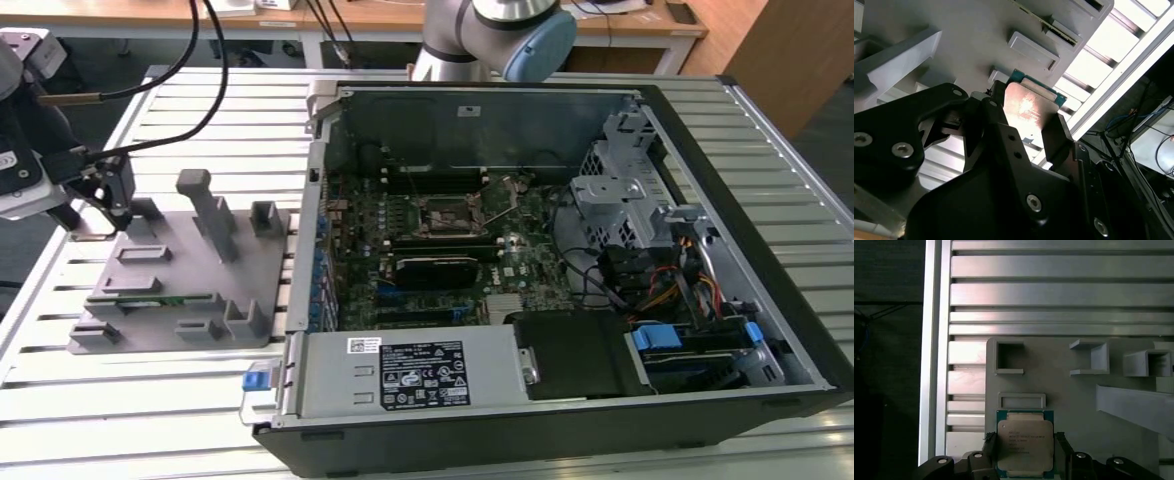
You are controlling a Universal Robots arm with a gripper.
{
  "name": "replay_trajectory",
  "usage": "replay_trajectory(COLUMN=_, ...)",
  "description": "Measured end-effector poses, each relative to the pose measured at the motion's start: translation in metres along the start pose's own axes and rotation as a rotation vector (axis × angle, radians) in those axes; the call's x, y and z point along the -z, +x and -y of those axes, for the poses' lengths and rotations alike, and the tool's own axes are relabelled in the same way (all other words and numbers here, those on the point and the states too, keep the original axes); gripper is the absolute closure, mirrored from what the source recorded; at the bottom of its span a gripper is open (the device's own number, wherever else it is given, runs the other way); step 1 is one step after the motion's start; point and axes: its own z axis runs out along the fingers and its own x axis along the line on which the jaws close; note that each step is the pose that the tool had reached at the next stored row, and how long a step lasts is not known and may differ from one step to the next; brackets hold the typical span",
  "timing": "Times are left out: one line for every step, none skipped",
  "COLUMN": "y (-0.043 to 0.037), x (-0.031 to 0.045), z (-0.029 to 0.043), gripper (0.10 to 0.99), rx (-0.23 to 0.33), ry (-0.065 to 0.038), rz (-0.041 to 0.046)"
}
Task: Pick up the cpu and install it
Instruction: 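Pick up the cpu and move it towards the insertion slot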
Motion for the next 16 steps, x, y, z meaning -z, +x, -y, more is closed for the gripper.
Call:
replay_trajectory(y=0.0, x=0.0004, z=0.0, gripper=0.545, rx=0.0, ry=0.0, rz=0.0002)
replay_trajectory(y=0.0, x=0.0007, z=0.0, gripper=0.545, rx=0.0, ry=0.0, rz=0.0002)
replay_trajectory(y=0.0, x=0.0011, z=-0.0001, gripper=0.545, rx=0.0, ry=0.0, rz=0.0002)
replay_trajectory(y=0.0, x=0.0016, z=-0.0001, gripper=0.545, rx=0.0, ry=0.0, rz=0.0001)
replay_trajectory(y=0.0, x=0.002, z=-0.0001, gripper=0.545, rx=0.0, ry=0.0, rz=0.0001)
replay_trajectory(y=0.0001, x=0.0025, z=-0.0002, gripper=0.545, rx=0.0, ry=0.0, rz=0.0)
replay_trajectory(y=0.0, x=0.0029, z=-0.0002, gripper=0.545, rx=0.0, ry=0.0, rz=0.0001)
replay_trajectory(y=0.0001, x=0.0034, z=-0.0003, gripper=0.545, rx=0.0, ry=0.0, rz=0.0001)
replay_trajectory(y=0.0, x=0.0039, z=-0.0003, gripper=0.545, rx=0.0, ry=0.0, rz=0.0002)
replay_trajectory(y=0.0001, x=0.0042, z=-0.0003, gripper=0.545, rx=0.0, ry=0.0, rz=0.0003)
replay_trajectory(y=0.0001, x=0.0046, z=-0.0004, gripper=0.545, rx=0.0, ry=0.0, rz=0.0002)
replay_trajectory(y=0.0001, x=0.005, z=-0.0004, gripper=0.545, rx=0.0, ry=0.0, rz=0.0001)
replay_trajectory(y=0.0001, x=0.0054, z=-0.0004, gripper=0.545, rx=0.0, ry=0.0, rz=0.0001)
replay_trajectory(y=0.0001, x=0.0059, z=-0.0005, gripper=0.545, rx=0.0, ry=0.0, rz=0.0001)
replay_trajectory(y=0.0001, x=0.0062, z=-0.0005, gripper=0.545, rx=0.0, ry=0.0, rz=0.0002)
replay_trajectory(y=0.0001, x=0.0067, z=-0.0005, gripper=0.545, rx=0.0, ry=0.0, rz=0.0002)
